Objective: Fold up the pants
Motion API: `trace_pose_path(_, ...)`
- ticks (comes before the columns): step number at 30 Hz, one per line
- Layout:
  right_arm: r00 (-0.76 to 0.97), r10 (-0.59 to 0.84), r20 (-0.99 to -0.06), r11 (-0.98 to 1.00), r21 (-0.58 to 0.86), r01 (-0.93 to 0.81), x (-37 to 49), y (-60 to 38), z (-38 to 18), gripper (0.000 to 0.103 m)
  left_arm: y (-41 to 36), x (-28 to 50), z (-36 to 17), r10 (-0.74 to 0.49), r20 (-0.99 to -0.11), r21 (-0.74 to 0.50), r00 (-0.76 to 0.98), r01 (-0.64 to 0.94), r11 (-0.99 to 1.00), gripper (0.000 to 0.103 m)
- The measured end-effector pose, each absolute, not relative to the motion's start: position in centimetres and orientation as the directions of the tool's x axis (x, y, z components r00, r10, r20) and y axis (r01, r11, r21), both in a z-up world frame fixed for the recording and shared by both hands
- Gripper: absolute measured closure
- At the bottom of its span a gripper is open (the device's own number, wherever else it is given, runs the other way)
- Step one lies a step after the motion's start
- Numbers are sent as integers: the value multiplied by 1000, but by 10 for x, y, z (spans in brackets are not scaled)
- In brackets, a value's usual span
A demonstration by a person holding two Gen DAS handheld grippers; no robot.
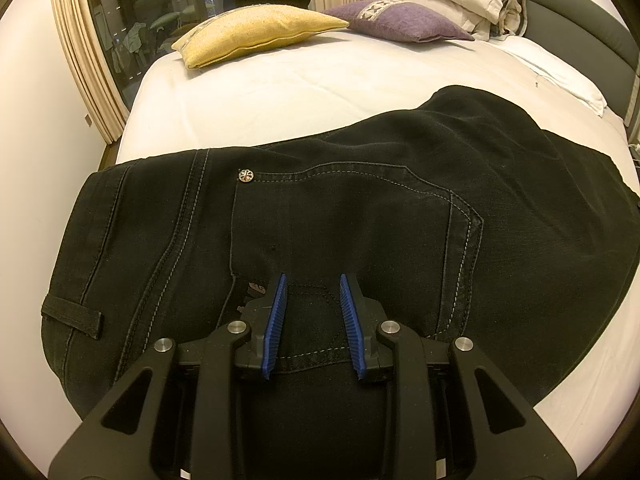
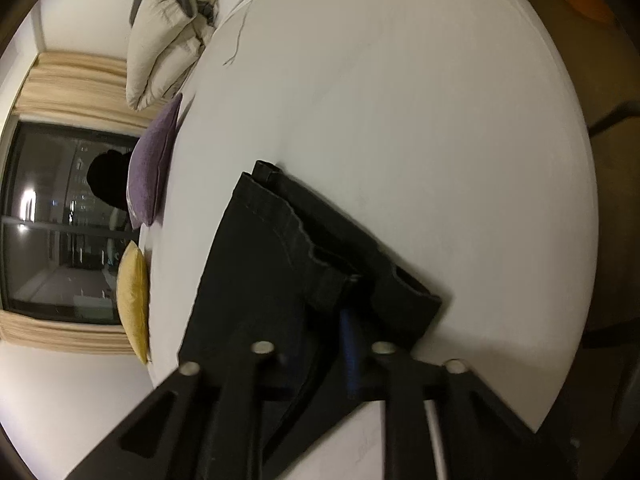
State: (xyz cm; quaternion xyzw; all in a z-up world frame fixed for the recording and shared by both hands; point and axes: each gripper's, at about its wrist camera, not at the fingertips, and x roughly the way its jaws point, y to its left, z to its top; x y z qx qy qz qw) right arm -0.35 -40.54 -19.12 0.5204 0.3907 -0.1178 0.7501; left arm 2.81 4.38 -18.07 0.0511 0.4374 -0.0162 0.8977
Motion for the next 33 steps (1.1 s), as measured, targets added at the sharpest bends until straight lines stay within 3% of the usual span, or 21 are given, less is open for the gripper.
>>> trace_pose_path(13,742,80,-665,545,653,526,-31,-390,-148,92,44,29,-181,11,-786,78,618,81,994,76)
trace_pose_path(22,724,67,-686,485,657,578,-49,-393,-180,92,42,26,-181,2,-781,85,625,103,991,76)
trace_pose_path(29,740,40,-672,503,653,566,-49,-395,-167,92,40,25,-182,-4,-776,95,631,123,988,76)
trace_pose_path(33,714,55,-698,480,646,594,-50,-396,-195,93,42,26,-183,-9,-775,92,632,128,988,76)
